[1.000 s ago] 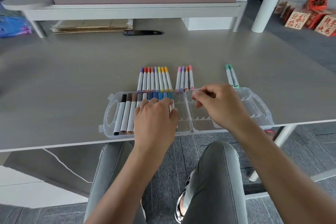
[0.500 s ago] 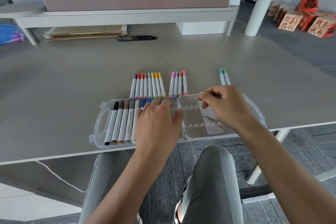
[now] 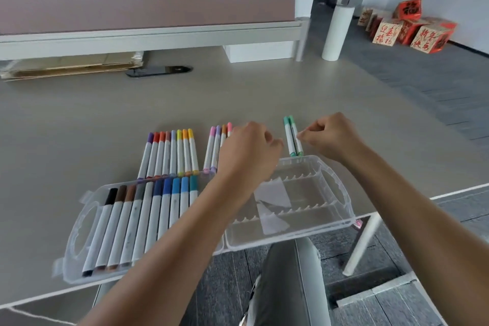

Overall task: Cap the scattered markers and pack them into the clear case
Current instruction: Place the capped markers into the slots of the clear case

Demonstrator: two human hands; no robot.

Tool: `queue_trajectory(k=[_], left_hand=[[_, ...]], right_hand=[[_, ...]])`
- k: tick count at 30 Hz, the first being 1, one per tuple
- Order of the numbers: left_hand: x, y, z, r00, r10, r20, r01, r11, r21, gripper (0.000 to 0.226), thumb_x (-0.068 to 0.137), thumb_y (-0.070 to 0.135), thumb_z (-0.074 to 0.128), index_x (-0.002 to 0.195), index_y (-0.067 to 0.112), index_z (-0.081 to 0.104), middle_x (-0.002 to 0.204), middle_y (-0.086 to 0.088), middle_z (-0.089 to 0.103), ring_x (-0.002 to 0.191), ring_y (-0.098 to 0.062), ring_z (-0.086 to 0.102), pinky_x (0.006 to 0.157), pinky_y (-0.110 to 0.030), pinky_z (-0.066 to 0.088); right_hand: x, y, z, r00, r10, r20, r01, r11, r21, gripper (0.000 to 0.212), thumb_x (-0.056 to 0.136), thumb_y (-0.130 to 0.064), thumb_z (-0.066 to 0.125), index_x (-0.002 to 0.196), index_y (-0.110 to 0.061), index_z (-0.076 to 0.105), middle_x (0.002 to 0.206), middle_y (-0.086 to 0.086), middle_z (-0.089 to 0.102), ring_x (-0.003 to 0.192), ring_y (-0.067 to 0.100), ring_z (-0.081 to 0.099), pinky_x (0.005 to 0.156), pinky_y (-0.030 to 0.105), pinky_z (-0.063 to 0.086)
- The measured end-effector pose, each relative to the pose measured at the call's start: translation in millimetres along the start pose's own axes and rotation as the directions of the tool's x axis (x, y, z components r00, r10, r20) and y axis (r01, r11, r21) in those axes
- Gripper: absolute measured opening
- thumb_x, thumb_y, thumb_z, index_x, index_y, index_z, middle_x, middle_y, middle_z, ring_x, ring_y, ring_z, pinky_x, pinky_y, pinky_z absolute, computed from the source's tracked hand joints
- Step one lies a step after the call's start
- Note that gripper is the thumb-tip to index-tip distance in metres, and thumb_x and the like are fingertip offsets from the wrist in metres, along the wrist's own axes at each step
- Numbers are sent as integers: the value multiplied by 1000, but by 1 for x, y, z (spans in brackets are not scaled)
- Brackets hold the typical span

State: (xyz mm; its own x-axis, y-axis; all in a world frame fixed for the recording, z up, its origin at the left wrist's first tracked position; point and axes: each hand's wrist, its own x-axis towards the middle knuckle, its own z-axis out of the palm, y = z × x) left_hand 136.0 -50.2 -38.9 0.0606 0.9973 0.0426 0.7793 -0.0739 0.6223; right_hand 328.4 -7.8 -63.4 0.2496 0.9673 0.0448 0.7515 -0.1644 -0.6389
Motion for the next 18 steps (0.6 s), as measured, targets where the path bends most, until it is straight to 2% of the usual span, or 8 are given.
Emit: queue_trajectory(k=[3, 4, 6, 9, 12, 15, 18], left_hand=[[17, 5, 5, 1000, 1, 27, -2, 1000, 22, 20, 92, 28, 60, 97, 14, 74, 90, -2, 74, 83, -25, 66, 64, -24, 44], [22, 6, 7, 1000, -2, 29, 1, 999, 48, 18, 93, 29, 60, 97, 16, 73, 90, 1, 73, 79, -23, 63, 62, -23, 40], [33, 7, 13, 999, -6, 35, 3, 998, 71, 16, 93, 29, 61, 99, 20, 73, 87, 4, 70, 76, -18, 60, 60, -22, 36], [48, 10, 23, 998, -12, 62, 9, 998, 55, 13, 91, 25, 64, 94, 19, 74, 80, 4, 68, 72, -16, 62, 56, -24, 41], [60, 14, 34, 996, -32, 86, 28, 999, 46, 16, 90, 26, 65, 94, 14, 73, 83, -1, 68, 76, -21, 63, 62, -28, 47], [72, 16, 43, 996, -37, 75, 34, 998, 44, 24, 88, 33, 69, 96, 10, 71, 88, -5, 69, 77, -23, 61, 60, -28, 42], [80, 20, 51, 996, -40, 77, 35, 997, 68, 30, 86, 38, 74, 87, 9, 67, 80, -6, 66, 72, -25, 62, 51, -27, 36]], right_hand=[[15, -4, 6, 999, 44, 22, -42, 996, -76, 29, 79, -39, 84, 63, -18, 72, 66, -2, 70, 73, 24, 71, 75, 37, 61], [19, -5, 8, 998, 54, 20, -52, 993, -110, 30, 77, -41, 83, 62, -18, 73, 66, -1, 71, 73, 24, 71, 75, 39, 62], [24, -9, 9, 998, 66, 6, -64, 978, -200, 31, 77, -45, 80, 66, -16, 73, 70, 0, 72, 73, 26, 70, 70, 35, 58], [27, -15, 6, 998, 61, -26, -67, 935, -348, 34, 76, -47, 77, 80, -13, 72, 75, 3, 68, 74, 28, 66, 67, 29, 44], [27, -18, 4, 998, 40, -43, -55, 899, -434, 30, 77, -42, 77, 83, -14, 69, 72, 2, 60, 68, 26, 59, 65, 29, 40], [28, -11, 1, 998, 24, -64, -50, 891, -451, 29, 78, -41, 76, 87, -15, 64, 70, 1, 51, 75, 30, 57, 67, 30, 40], [31, 4, -5, 995, 72, -72, -92, 942, -324, 33, 76, -43, 73, 78, -13, 62, 66, 1, 52, 69, 30, 56, 59, 29, 36]])
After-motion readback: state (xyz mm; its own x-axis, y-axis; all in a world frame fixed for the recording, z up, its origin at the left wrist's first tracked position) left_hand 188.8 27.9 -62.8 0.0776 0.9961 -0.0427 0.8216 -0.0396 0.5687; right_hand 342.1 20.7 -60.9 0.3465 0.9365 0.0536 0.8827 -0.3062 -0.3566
